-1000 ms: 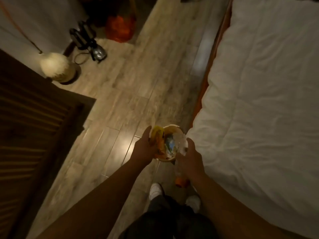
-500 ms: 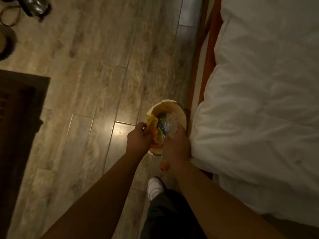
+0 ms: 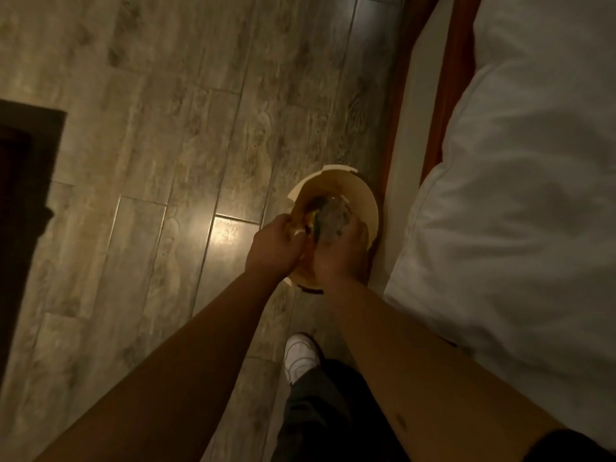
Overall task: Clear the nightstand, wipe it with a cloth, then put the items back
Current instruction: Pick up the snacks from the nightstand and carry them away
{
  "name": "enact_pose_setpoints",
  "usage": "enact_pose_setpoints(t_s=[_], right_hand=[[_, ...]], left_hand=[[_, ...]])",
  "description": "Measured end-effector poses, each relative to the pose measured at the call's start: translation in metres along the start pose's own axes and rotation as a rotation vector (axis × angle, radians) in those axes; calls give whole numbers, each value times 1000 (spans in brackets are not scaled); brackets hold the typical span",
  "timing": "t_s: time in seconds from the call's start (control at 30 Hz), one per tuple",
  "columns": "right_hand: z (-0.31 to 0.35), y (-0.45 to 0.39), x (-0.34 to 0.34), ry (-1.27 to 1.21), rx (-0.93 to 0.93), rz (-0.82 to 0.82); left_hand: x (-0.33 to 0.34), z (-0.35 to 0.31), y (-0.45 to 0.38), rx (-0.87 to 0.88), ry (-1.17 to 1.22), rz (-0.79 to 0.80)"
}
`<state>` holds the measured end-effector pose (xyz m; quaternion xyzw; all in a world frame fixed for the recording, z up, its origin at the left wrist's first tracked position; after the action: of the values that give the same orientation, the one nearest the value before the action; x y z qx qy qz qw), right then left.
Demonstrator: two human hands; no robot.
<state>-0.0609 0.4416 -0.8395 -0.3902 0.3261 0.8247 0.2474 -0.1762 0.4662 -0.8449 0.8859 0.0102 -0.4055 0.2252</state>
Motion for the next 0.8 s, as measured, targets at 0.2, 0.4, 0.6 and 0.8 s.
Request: enact_pose_setpoints(t_s=[0.2, 0.4, 0.6, 0.8], right_hand=[[7, 19, -36, -29, -12, 181], [64, 69, -143, -153, -260, 308], [102, 73, -298, -89, -451, 188], [69, 81, -481, 109, -436, -51]], left_hand=[[-45, -13, 12, 24, -77, 23], [-140, -95, 62, 230, -128, -20], [-208, -215, 125, 515, -240, -49], [-247, -352, 215, 792, -267, -18]])
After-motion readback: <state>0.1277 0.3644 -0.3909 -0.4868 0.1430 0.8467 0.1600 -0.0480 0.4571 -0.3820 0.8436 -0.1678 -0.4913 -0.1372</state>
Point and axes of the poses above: each hand's wrist, its own y-axis away from the middle knuckle, its own x-axis out of the palm, z = x × y, the point moved 1 cm from there along -y, towards the middle knuckle, and after that the axes turned 13 degrees about -z, right-handed, at the moved point
